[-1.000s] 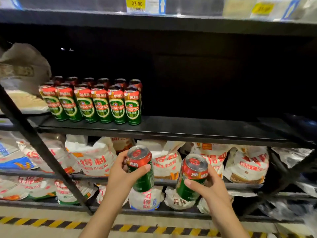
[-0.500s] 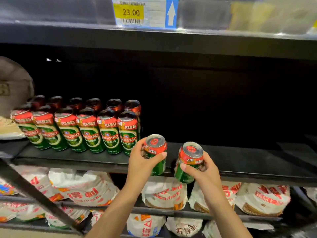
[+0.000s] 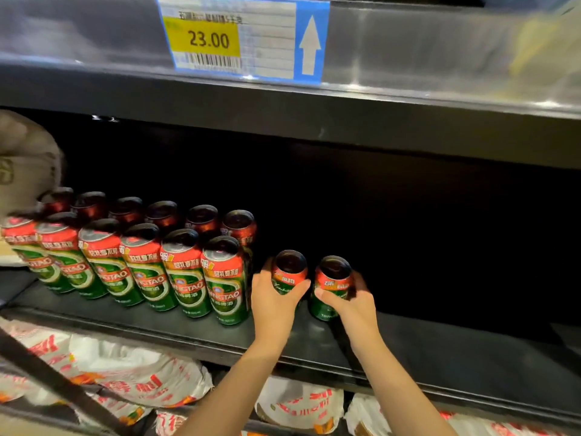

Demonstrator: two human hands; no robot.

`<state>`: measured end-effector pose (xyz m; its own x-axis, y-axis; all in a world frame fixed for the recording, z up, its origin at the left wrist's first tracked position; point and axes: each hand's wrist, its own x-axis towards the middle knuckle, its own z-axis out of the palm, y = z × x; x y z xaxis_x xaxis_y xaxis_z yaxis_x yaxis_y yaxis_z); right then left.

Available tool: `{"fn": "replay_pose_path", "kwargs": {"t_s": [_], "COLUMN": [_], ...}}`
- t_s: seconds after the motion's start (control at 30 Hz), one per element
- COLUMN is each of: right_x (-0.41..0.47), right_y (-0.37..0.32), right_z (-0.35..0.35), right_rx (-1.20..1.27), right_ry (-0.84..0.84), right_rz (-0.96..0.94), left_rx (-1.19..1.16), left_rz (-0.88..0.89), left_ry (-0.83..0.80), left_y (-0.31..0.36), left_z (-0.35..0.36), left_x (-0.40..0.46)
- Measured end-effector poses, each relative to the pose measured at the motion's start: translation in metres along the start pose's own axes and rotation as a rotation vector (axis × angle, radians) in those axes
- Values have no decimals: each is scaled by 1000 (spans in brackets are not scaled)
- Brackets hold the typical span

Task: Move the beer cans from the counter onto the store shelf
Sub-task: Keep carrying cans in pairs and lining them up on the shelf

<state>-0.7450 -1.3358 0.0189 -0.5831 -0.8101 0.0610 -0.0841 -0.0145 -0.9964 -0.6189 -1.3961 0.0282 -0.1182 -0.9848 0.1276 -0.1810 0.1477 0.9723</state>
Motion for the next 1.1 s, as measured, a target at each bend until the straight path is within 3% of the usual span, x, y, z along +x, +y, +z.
{"fn": "replay_pose_path", "kwargs": {"t_s": [0.33, 0.57, 0.83, 1.1], "right_x": [22, 17, 17, 15], "right_y": [15, 41, 45, 43], "right_z": [18, 16, 17, 14], "right_rx": [0, -228, -329, -324], "right_ry": [52, 15, 80, 99], "right_rz": [-34, -47, -128, -93], "left_rx": [16, 141, 122, 157], "left_rz": [20, -89, -54, -15], "left_ry": [-30, -45, -42, -42], "left_y": [-21, -49, -59, -66], "left_z": [3, 8, 7, 3], "left_x": [24, 18, 17, 16]}}
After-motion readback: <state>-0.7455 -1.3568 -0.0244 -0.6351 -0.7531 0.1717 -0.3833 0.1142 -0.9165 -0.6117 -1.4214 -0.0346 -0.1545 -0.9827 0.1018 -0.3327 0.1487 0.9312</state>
